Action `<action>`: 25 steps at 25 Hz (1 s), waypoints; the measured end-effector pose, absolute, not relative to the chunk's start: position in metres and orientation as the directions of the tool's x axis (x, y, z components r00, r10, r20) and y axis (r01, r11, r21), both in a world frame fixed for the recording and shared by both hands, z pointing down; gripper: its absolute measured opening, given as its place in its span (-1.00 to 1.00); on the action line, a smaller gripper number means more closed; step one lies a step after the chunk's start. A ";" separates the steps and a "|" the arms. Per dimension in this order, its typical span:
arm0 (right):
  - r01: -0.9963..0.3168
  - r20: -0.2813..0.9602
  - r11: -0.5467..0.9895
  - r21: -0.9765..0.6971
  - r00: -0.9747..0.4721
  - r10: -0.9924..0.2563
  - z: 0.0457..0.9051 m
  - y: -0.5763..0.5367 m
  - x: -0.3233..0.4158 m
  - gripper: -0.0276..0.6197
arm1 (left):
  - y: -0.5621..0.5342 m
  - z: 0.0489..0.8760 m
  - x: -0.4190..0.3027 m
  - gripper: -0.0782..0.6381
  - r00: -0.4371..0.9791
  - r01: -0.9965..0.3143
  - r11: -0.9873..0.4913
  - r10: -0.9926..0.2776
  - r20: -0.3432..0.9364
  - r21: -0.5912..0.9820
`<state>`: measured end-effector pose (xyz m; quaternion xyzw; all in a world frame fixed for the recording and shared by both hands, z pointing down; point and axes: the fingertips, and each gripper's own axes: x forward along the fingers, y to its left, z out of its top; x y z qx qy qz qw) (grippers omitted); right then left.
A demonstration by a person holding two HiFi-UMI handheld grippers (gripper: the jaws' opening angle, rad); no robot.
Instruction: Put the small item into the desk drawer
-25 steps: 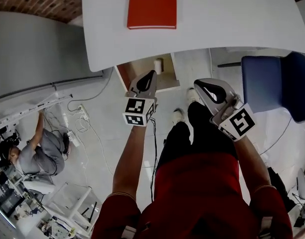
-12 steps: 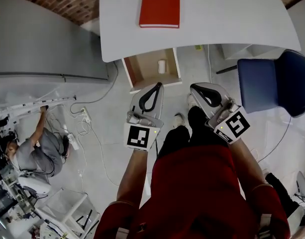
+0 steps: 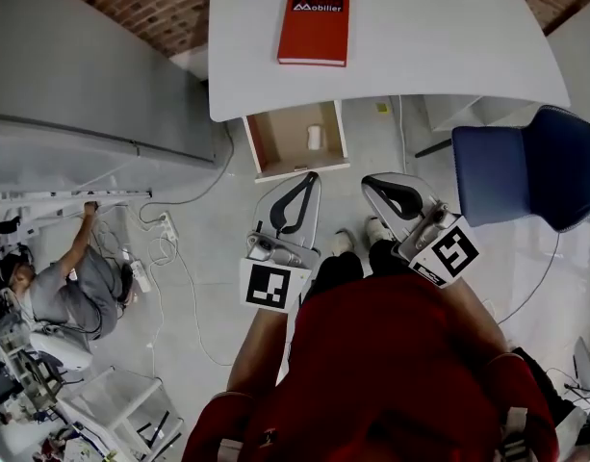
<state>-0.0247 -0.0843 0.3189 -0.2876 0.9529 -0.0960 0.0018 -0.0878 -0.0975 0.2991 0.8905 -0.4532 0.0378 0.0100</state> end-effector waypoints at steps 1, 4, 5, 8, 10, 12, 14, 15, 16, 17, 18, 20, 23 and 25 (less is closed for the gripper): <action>-0.543 0.043 0.820 -0.180 -0.837 -0.545 0.316 -0.086 -0.023 -0.88 | -0.098 0.296 -0.086 -0.78 0.581 -0.811 -0.584 -0.810 0.073 -0.026; -0.526 0.015 0.834 -0.165 -0.847 -0.531 0.307 -0.089 -0.014 -0.88 | -0.100 0.284 -0.078 -0.78 0.564 -0.823 -0.566 -0.825 0.050 -0.050; -0.521 0.007 0.838 -0.160 -0.850 -0.527 0.304 -0.088 -0.011 -0.88 | -0.099 0.280 -0.075 -0.78 0.558 -0.827 -0.559 -0.829 0.041 -0.056; -0.507 -0.013 0.849 -0.148 -0.858 -0.514 0.296 -0.086 0.000 -0.88 | -0.097 0.271 -0.065 -0.78 0.544 -0.836 -0.544 -0.839 0.019 -0.067; -0.501 -0.024 0.853 -0.144 -0.860 -0.509 0.292 -0.087 0.007 -0.88 | -0.097 0.267 -0.058 -0.78 0.540 -0.839 -0.539 -0.842 0.012 -0.077; -0.496 -0.035 0.856 -0.144 -0.862 -0.506 0.289 -0.087 0.013 -0.88 | -0.096 0.265 -0.051 -0.78 0.537 -0.840 -0.536 -0.843 0.010 -0.087; -0.493 -0.041 0.859 -0.141 -0.864 -0.502 0.286 -0.086 0.018 -0.88 | -0.094 0.263 -0.047 -0.78 0.534 -0.842 -0.532 -0.846 0.006 -0.091; -0.491 -0.043 0.860 -0.138 -0.865 -0.500 0.285 -0.086 0.020 -0.88 | -0.095 0.262 -0.046 -0.78 0.531 -0.843 -0.530 -0.847 0.005 -0.092; -0.489 -0.045 0.862 -0.135 -0.866 -0.498 0.283 -0.087 0.021 -0.88 | -0.095 0.261 -0.045 -0.78 0.530 -0.844 -0.528 -0.848 0.005 -0.093; -0.486 -0.048 0.864 -0.133 -0.867 -0.496 0.282 -0.087 0.023 -0.88 | -0.095 0.261 -0.043 -0.78 0.528 -0.845 -0.527 -0.849 0.006 -0.094; -0.485 -0.050 0.865 -0.132 -0.868 -0.494 0.281 -0.087 0.025 -0.88 | -0.096 0.260 -0.042 -0.78 0.528 -0.845 -0.526 -0.849 0.005 -0.094; -0.482 -0.052 0.866 -0.130 -0.869 -0.492 0.280 -0.087 0.029 -0.88 | -0.096 0.259 -0.040 -0.78 0.526 -0.847 -0.524 -0.851 0.002 -0.093; -0.476 -0.055 0.870 -0.128 -0.872 -0.486 0.280 -0.087 0.034 -0.88 | -0.096 0.257 -0.037 -0.78 0.521 -0.850 -0.519 -0.853 -0.001 -0.095; -0.473 -0.055 0.872 -0.126 -0.874 -0.483 0.279 -0.087 0.036 -0.88 | -0.096 0.256 -0.036 -0.78 0.518 -0.851 -0.516 -0.855 -0.003 -0.095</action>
